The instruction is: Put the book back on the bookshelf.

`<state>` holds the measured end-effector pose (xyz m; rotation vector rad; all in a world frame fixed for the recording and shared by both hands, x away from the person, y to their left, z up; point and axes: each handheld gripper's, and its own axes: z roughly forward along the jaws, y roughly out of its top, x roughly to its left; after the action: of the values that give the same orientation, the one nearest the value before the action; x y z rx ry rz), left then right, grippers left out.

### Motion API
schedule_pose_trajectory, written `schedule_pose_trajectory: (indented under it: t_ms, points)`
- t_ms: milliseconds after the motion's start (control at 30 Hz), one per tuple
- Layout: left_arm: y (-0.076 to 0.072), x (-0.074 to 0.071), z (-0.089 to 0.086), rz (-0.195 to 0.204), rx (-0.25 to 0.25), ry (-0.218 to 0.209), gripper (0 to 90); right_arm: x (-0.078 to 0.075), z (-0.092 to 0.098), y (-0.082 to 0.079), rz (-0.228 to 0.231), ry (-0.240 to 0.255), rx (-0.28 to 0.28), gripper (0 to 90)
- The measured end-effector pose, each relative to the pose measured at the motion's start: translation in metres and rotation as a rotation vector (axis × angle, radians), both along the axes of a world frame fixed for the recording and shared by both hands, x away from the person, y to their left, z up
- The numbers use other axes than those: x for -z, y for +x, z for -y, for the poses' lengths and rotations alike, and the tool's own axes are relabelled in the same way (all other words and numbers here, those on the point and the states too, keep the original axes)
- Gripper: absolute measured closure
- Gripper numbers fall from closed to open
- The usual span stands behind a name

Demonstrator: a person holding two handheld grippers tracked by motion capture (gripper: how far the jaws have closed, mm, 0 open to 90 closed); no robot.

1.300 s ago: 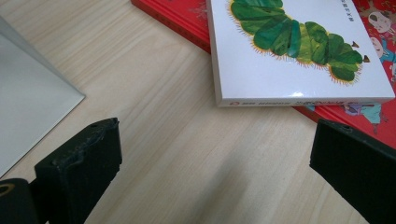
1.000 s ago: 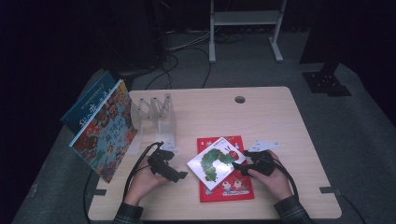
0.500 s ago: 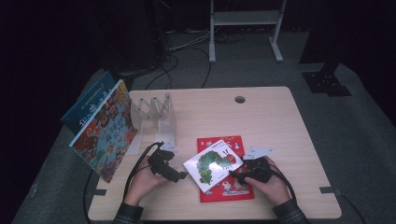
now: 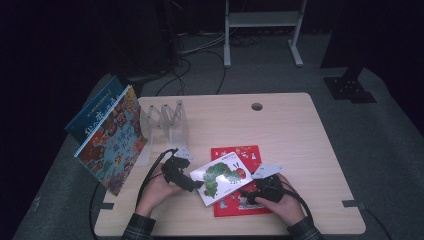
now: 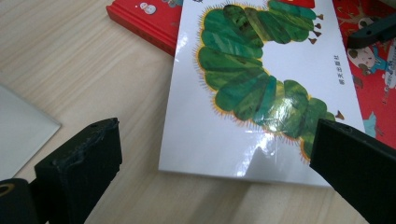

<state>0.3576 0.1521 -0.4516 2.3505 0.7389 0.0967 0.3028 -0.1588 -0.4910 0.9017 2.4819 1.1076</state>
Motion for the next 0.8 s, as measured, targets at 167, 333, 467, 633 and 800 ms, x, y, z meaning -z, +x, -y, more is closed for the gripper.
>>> schedule_pose_trajectory:
  t_ms: [167, 333, 467, 633, 800]
  points:
    - [0.011, 0.005, 0.008, -0.032, 0.006, 0.001, 1.6, 0.001, -0.001, 0.000, 0.009, 0.004, 0.003, 20.5]
    - [0.016, 0.014, 0.019, -0.056, 0.028, 0.011, 1.6, 0.002, -0.002, 0.001, 0.011, 0.008, 0.004, 20.1]
    - [0.017, 0.018, 0.023, -0.077, 0.041, 0.011, 1.6, 0.002, -0.001, 0.001, 0.015, 0.008, 0.004, 20.0]
    - [0.017, 0.020, 0.024, -0.082, 0.043, 0.003, 1.6, 0.002, -0.002, 0.001, 0.014, 0.014, 0.007, 19.7]
    - [0.018, 0.023, 0.026, -0.098, 0.054, -0.012, 1.6, 0.002, -0.002, 0.001, 0.016, 0.013, 0.006, 19.7]
